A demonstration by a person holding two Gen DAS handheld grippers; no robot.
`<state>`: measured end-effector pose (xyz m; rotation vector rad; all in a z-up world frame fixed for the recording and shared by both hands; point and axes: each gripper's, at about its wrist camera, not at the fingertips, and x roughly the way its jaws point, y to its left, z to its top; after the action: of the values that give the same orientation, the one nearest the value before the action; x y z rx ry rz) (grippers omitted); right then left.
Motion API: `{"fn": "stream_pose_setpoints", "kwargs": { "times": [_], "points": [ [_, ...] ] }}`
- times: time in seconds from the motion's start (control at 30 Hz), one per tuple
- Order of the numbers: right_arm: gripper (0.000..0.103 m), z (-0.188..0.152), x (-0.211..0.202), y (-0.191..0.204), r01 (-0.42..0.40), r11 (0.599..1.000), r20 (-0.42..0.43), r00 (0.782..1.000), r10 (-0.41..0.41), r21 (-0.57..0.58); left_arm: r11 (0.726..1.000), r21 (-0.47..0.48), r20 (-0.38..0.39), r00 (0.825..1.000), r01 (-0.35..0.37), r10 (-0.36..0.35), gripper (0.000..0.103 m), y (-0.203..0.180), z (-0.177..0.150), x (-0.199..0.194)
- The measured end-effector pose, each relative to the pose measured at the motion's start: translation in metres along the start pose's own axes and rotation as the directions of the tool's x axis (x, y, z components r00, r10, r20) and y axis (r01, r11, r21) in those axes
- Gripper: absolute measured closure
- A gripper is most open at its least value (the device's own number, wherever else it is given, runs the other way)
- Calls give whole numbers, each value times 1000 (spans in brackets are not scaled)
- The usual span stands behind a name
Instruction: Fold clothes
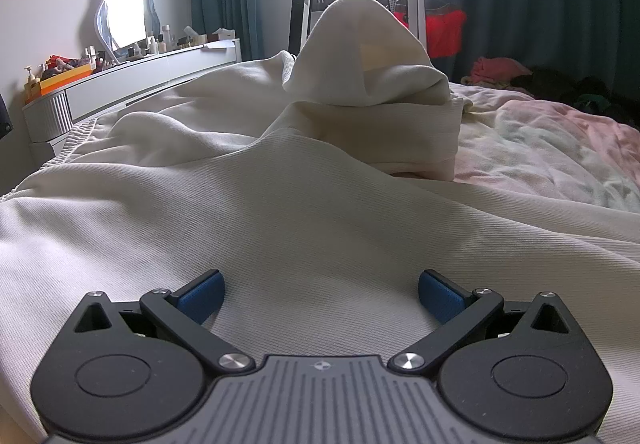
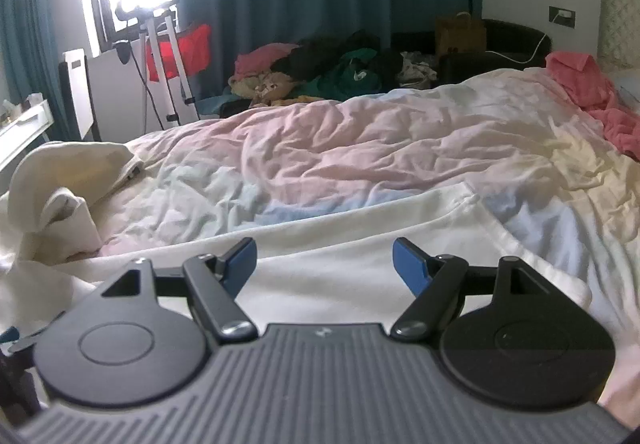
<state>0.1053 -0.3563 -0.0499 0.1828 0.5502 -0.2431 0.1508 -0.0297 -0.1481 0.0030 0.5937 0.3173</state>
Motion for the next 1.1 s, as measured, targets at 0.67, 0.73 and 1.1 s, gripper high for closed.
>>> {"fn": "stream_pose_setpoints", "kwargs": {
  "times": [0.67, 0.73, 1.1],
  "points": [
    [26, 0, -1, 11, -2, 999, 1, 1000, 2, -51, 1000, 0, 0, 1000, -1, 1, 0, 0, 0, 0],
    [26, -1, -1, 12, -3, 998, 3, 1000, 3, -60, 1000, 0, 0, 1000, -1, 1, 0, 0, 0, 0],
    [26, -7, 7, 10, 35, 997, -37, 999, -38, -66, 1000, 0, 1, 1000, -1, 1, 0, 0, 0, 0]
  ]
}}
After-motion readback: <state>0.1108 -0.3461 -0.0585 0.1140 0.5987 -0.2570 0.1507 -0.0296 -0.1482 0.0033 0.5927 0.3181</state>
